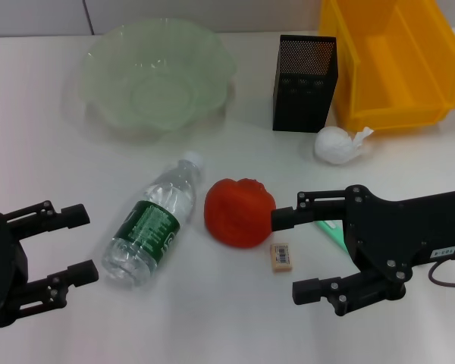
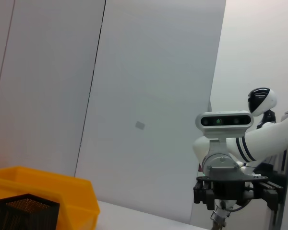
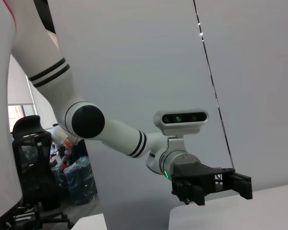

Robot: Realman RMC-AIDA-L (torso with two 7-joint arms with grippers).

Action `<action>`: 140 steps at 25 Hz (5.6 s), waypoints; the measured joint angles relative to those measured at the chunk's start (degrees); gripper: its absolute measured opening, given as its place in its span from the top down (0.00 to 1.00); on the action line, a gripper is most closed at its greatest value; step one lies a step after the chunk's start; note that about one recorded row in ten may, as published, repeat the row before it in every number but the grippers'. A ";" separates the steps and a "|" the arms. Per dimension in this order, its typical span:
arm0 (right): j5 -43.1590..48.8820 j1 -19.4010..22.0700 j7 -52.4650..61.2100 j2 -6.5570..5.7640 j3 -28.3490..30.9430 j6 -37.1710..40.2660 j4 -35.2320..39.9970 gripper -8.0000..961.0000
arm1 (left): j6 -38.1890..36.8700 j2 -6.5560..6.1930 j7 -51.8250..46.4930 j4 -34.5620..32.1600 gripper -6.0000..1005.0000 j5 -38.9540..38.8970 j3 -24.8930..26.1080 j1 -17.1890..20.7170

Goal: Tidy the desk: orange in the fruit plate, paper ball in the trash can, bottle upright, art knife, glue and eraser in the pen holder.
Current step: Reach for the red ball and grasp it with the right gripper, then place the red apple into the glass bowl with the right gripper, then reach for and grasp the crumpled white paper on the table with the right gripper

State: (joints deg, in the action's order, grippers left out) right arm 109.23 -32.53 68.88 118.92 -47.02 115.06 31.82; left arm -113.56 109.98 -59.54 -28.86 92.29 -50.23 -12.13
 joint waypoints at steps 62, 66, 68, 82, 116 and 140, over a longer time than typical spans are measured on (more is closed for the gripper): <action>25.51 -22.36 59.89 0.96 -49.06 -37.25 21.75 0.43 | 0.54 0.43 0.51 -0.24 0.32 2.42 0.84 -1.52; 25.50 -22.32 60.05 0.89 -48.88 -35.93 22.39 0.55 | 0.54 0.50 0.54 -0.19 0.32 2.42 0.84 -1.41; 25.73 -22.21 60.11 0.63 -48.24 -34.28 23.76 0.62 | 0.52 0.50 0.55 -0.17 0.32 2.42 0.84 -1.38; 31.27 -28.85 64.92 0.52 -23.97 -43.01 30.92 0.82 | 0.41 0.98 0.75 0.09 0.32 2.36 0.84 -0.88; 45.84 -16.93 80.46 0.41 -25.44 -23.88 43.00 0.12 | 1.82 2.27 0.64 0.47 0.33 2.82 0.84 -2.21; 36.37 -2.33 75.54 0.45 -7.00 -30.31 35.91 0.12 | 3.59 2.13 0.42 0.42 0.33 3.08 0.44 -4.97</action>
State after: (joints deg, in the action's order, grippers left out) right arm 145.61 -34.87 144.41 119.37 -54.02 84.75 67.73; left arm -109.97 112.11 -59.12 -28.44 95.36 -49.79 -17.09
